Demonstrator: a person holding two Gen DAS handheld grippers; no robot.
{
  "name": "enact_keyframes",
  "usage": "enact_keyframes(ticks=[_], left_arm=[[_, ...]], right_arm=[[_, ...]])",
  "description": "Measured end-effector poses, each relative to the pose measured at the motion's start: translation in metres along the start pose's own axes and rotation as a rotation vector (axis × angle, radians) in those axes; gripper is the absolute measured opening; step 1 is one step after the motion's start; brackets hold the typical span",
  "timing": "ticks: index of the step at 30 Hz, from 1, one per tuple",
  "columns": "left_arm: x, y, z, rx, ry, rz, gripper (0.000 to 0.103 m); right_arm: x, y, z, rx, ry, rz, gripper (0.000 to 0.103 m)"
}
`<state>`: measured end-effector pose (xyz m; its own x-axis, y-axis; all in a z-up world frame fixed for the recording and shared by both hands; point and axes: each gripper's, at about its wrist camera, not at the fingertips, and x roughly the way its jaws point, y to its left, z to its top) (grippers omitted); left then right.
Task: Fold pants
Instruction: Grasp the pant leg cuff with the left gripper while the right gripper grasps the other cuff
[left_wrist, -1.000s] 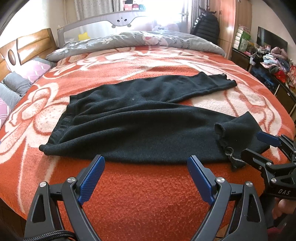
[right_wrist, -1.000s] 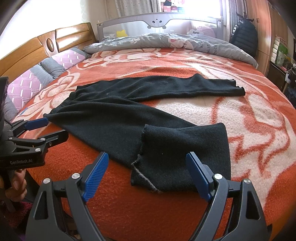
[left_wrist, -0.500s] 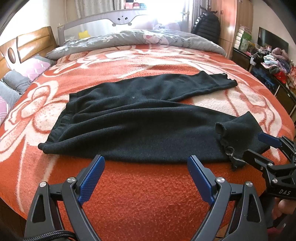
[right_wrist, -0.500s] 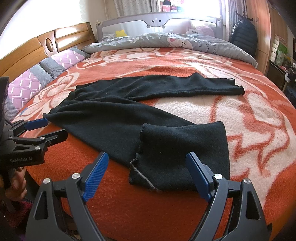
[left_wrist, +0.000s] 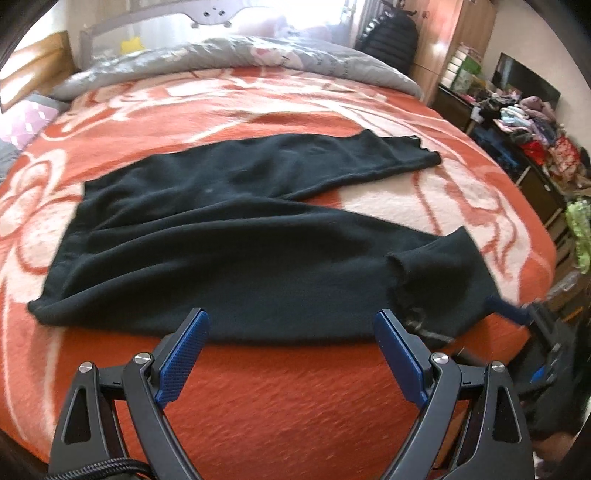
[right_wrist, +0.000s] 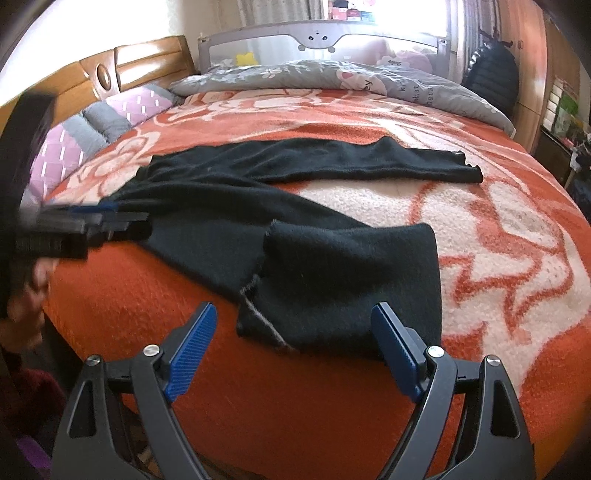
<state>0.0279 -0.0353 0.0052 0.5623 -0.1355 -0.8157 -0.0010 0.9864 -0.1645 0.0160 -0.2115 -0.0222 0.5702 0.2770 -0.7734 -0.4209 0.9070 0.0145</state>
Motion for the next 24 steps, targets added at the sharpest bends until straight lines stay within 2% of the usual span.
enact_keyframes(ticks=[11, 15, 17, 19, 20, 21, 24], left_arm=[[0.048, -0.054, 0.037, 0.072, 0.132, -0.143, 0.092], [0.073, -0.068, 0.044, 0.074, 0.197, -0.182, 0.088], [0.086, -0.071, 0.047, 0.065, 0.237, -0.200, 0.076], [0.099, -0.073, 0.049, 0.053, 0.280, -0.226, 0.054], [0.103, -0.076, 0.049, 0.054, 0.292, -0.234, 0.048], [0.107, -0.079, 0.049, 0.063, 0.301, -0.240, 0.037], [0.112, -0.089, 0.048, 0.108, 0.302, -0.236, 0.019]], right_arm=[[0.005, 0.014, -0.013, -0.170, -0.028, -0.023, 0.085], [0.012, 0.012, -0.014, -0.190, -0.025, -0.027, 0.069], [0.014, 0.008, -0.014, -0.194, -0.028, -0.032, 0.062], [0.016, 0.005, -0.015, -0.196, -0.031, -0.034, 0.052], [0.017, 0.001, -0.016, -0.191, -0.037, -0.029, 0.050], [0.017, -0.002, -0.016, -0.186, -0.041, -0.025, 0.045], [0.015, -0.009, -0.015, -0.160, -0.053, -0.004, 0.032]])
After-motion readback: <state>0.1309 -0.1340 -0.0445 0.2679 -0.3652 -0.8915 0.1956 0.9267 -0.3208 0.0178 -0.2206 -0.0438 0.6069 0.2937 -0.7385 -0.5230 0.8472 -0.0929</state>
